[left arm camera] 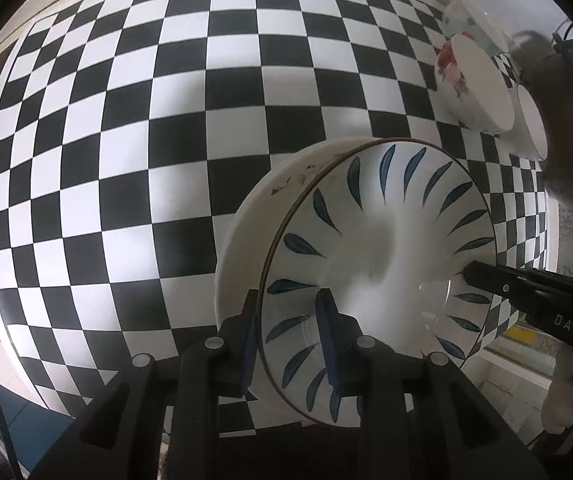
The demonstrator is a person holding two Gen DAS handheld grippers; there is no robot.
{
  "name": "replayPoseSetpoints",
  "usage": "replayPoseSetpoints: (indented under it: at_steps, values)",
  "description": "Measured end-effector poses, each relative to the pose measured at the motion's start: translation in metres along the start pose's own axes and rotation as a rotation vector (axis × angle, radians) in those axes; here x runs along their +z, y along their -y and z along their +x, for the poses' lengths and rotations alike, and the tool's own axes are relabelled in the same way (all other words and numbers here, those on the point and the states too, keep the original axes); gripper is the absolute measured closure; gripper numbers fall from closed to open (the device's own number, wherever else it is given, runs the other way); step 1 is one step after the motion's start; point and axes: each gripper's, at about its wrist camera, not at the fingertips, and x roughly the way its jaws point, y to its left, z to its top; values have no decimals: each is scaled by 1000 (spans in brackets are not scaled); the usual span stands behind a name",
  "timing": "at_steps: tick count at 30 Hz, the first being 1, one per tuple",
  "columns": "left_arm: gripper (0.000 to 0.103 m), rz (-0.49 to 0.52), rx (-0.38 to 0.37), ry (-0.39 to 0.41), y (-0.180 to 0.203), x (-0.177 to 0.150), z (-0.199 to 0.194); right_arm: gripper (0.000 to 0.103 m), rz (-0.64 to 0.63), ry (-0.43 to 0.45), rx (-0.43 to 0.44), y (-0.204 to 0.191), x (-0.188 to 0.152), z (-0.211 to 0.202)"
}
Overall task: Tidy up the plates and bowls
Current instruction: 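Carry the blue-striped plate with both grippers and lower it onto the plate stack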
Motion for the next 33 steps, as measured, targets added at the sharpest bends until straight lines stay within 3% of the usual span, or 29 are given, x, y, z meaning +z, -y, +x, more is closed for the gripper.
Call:
replayPoseSetpoints:
  at_steps: [11,26,33]
  values:
    - [78,-10,25,-33,6,0,17,89,-15,-23,-36,-13,4,21]
    - [78,-61,78,-13,22,-13,21,85,-1,-4,-139,-30,3,25]
    - [78,-71,68,-40,20,-18,23,85,27,-33,-126,-31,2,30]
